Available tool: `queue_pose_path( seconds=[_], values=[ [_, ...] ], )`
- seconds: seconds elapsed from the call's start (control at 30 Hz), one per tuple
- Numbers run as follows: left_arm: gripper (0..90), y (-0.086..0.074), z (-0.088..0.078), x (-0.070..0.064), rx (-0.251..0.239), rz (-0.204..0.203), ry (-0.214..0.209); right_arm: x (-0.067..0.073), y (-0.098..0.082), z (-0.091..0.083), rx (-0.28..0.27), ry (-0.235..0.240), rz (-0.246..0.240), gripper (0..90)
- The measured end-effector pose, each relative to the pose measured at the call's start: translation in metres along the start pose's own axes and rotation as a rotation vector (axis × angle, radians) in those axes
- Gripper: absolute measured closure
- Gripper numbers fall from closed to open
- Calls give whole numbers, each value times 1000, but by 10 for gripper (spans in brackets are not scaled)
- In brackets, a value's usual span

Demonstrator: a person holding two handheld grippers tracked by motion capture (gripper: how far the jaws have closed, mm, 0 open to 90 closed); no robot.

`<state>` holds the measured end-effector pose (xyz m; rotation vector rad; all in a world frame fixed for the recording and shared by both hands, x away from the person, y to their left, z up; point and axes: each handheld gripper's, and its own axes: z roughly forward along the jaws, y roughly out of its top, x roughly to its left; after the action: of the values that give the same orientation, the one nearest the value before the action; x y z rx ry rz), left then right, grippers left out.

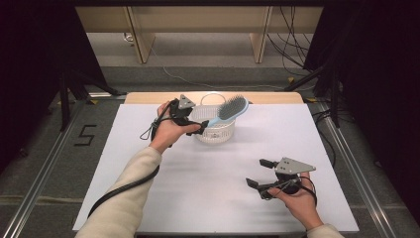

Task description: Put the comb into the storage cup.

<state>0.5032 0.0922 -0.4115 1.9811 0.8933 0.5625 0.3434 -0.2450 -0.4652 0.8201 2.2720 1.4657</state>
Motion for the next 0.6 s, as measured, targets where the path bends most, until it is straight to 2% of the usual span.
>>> queue_pose_path(
  seconds=[0.13, 0.6],
  values=[
    [57, -10, -5, 6, -2, -17, 17, 0, 0, 0, 3, 0, 2, 158],
    [65, -35, -25, 17, -6, -55, 23, 0, 0, 1, 1, -4, 1, 158]
  ],
)
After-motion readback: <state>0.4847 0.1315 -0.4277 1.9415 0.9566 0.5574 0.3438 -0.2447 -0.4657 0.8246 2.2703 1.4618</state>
